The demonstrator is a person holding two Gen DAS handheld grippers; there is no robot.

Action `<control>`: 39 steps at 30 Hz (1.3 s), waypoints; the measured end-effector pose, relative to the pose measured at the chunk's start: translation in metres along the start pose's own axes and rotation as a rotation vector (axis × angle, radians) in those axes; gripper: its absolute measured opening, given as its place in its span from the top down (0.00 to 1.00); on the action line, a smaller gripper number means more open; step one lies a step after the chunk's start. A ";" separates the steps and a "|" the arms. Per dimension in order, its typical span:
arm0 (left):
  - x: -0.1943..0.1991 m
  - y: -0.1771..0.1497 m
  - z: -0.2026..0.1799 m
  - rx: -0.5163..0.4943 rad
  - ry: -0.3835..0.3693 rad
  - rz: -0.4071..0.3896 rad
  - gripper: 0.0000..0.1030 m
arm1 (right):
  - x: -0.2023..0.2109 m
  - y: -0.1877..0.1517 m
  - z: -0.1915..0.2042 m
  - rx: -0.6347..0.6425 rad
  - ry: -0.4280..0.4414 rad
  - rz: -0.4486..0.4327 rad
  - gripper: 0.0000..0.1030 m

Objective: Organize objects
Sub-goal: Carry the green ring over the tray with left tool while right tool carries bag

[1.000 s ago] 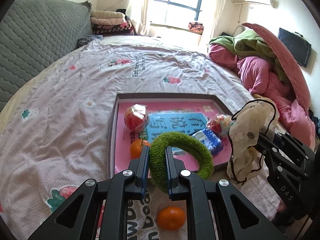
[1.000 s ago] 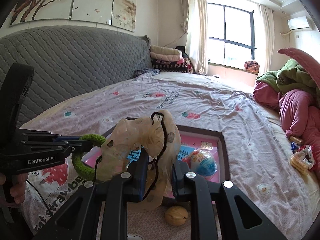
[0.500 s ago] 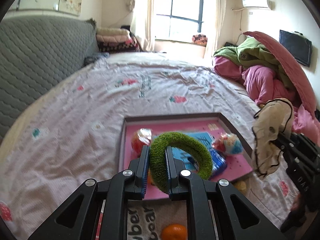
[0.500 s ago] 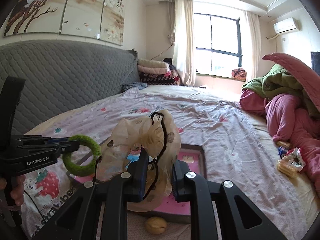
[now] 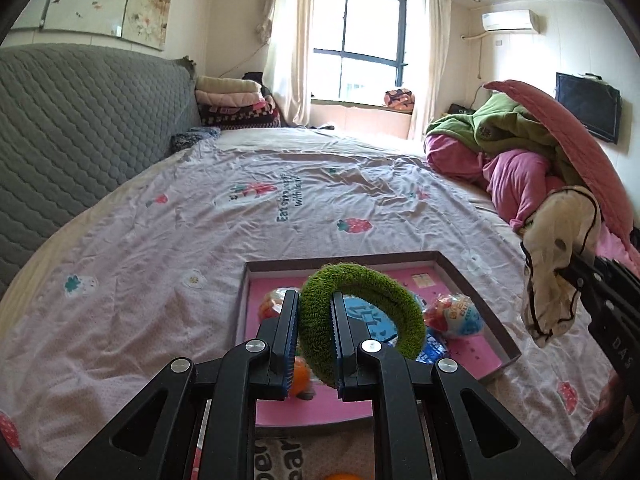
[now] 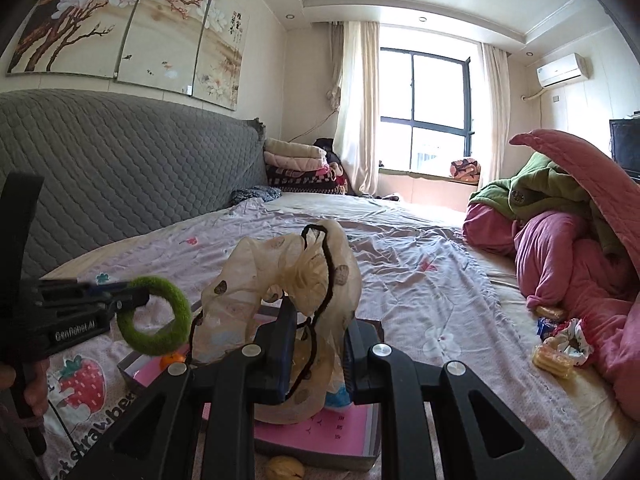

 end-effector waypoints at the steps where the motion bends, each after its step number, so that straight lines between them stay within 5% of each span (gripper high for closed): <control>1: -0.001 0.000 -0.002 -0.003 -0.001 -0.001 0.86 | -0.002 0.002 -0.001 -0.004 0.002 0.000 0.80; 16: -0.009 0.008 -0.013 -0.030 -0.011 -0.051 0.85 | -0.012 0.029 -0.014 0.001 -0.034 -0.051 0.80; 39: -0.030 0.008 -0.016 -0.058 0.005 -0.054 0.85 | -0.038 0.017 -0.025 0.029 -0.066 -0.001 0.80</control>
Point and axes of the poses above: each gripper's, at about its wrist camera, not at the fingertips, and x roughly against the way its jaws point, z to its left, y to its top, the point moved 7 cm from there along -x, roughly the way its jaws point, and after that the axes turned 1 degree about z, right-handed, at the moved point
